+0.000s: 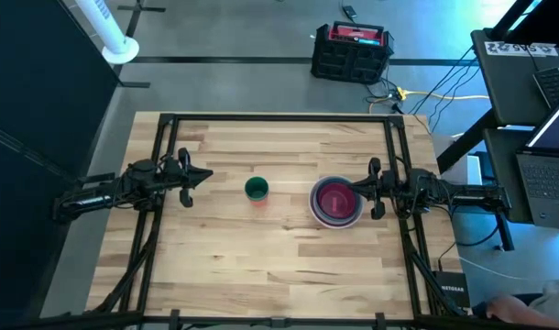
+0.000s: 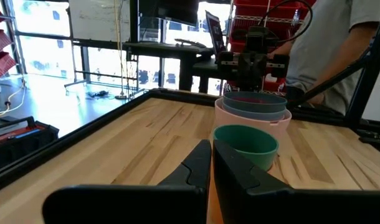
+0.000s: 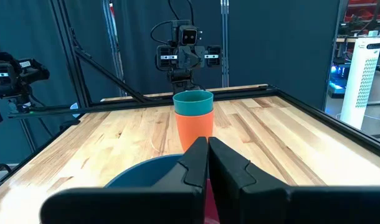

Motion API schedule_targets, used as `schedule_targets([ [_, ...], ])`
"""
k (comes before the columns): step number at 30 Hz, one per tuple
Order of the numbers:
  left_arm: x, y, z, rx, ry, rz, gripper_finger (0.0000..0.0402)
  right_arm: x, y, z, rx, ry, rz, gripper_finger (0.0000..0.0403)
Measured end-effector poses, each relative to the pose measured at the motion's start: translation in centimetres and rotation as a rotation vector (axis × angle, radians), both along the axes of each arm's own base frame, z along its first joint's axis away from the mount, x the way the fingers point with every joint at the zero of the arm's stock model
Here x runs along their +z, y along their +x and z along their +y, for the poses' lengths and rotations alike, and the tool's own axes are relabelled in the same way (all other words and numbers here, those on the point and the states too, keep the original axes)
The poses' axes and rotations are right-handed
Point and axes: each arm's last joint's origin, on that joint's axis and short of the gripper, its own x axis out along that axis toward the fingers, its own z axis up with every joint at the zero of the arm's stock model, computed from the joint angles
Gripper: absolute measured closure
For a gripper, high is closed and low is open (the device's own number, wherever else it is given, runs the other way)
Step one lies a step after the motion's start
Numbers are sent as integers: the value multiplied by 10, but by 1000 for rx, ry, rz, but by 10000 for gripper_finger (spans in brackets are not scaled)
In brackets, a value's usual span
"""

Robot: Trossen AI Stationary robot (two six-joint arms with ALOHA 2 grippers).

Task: Nest bowls inside each other
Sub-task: Return to Home Position

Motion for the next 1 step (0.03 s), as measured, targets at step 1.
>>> schedule_targets([
  [1,0,0,0,0,0,0,402,0,0,0,0,0,0,402],
])
